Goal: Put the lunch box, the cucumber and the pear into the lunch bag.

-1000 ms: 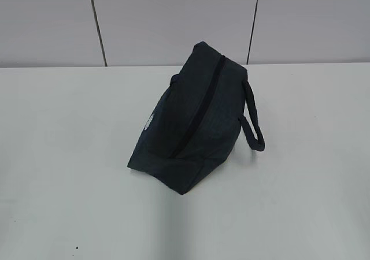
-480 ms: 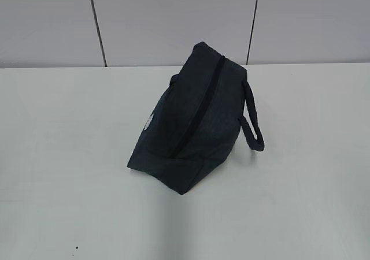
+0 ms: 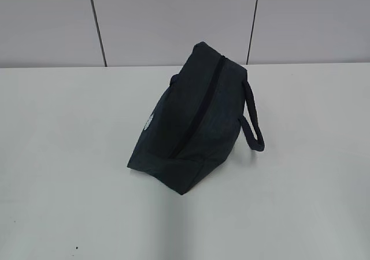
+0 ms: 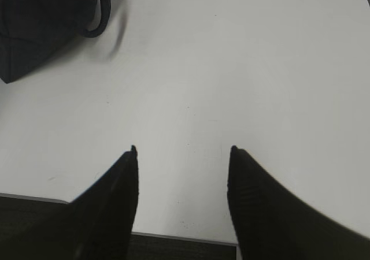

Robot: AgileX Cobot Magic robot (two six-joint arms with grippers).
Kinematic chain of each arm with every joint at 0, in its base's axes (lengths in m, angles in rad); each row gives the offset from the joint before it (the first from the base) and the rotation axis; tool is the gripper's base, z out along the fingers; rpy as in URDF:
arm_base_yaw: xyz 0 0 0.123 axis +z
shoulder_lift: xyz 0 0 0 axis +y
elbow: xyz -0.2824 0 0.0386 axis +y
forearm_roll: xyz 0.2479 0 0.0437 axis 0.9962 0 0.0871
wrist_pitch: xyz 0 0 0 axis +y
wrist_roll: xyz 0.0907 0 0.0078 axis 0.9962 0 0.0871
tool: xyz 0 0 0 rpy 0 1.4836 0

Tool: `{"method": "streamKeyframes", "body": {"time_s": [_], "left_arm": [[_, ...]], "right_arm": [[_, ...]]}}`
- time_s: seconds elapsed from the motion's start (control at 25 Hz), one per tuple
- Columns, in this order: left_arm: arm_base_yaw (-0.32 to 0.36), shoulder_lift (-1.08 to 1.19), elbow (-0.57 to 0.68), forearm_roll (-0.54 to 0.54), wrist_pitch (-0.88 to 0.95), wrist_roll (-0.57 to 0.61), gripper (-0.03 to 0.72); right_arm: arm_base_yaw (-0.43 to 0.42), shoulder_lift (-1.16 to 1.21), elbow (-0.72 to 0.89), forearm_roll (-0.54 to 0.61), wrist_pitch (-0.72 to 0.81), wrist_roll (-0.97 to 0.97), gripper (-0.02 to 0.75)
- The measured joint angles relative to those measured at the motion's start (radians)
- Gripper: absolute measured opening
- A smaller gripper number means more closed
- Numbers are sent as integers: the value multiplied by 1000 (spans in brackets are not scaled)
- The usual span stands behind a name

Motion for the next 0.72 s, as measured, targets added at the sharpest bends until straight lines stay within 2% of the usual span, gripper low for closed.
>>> {"method": "streamKeyframes", "body": {"time_s": [0.72], "left_arm": [[0,0,0,0,0,0,435]], "right_arm": [[0,0,0,0,0,0,395]]}}
